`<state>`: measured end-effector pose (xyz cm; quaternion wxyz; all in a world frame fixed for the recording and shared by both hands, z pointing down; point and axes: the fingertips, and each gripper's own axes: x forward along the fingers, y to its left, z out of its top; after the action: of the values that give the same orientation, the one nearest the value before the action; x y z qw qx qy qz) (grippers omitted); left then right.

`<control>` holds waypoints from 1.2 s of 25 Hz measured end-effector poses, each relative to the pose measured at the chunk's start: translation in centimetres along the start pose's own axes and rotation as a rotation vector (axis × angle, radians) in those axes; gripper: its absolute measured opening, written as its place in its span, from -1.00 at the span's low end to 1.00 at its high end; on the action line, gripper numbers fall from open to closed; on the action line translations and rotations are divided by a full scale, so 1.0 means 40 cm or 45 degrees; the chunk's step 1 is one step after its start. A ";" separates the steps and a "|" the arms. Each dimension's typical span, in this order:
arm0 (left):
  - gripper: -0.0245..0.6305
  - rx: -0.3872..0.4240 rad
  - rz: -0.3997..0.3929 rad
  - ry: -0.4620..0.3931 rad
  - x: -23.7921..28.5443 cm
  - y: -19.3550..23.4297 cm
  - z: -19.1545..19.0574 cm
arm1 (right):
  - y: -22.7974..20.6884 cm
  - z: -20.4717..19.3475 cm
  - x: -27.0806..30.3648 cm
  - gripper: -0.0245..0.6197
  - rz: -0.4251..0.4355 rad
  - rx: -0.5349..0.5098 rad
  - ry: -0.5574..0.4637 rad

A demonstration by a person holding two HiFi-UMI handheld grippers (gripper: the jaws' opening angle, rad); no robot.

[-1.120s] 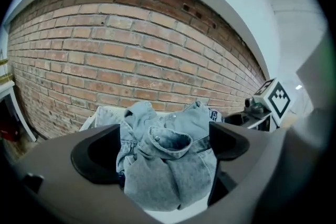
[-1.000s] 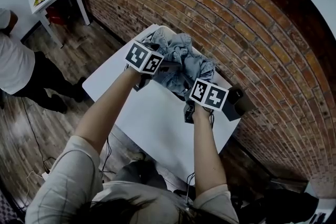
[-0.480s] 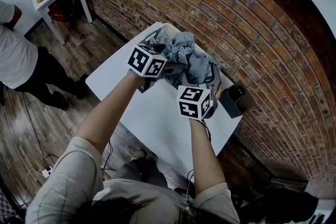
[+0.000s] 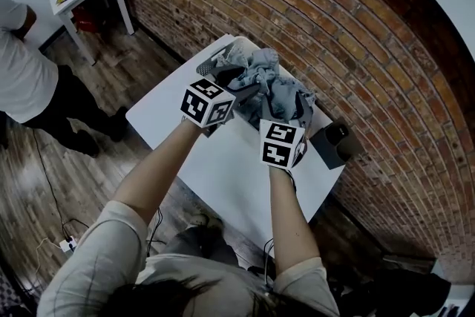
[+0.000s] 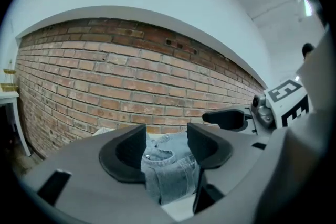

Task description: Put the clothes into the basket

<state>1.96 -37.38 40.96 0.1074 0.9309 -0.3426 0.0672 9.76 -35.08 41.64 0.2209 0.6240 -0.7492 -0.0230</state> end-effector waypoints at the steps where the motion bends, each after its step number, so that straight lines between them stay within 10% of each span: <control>1: -0.17 -0.005 0.006 -0.011 -0.005 -0.003 -0.002 | 0.001 -0.001 -0.003 0.05 -0.003 0.010 -0.005; 8: -0.67 0.026 0.050 -0.061 -0.040 -0.037 -0.014 | 0.024 -0.006 -0.023 -0.90 0.039 0.111 -0.031; 30: -0.90 0.213 0.261 -0.189 -0.340 -0.374 0.056 | 0.067 0.094 -0.428 -0.90 0.150 0.157 -0.292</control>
<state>1.55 -18.36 33.81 -0.0037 0.8992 -0.4360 0.0373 8.04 -19.21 33.89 0.0961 0.5845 -0.8049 -0.0349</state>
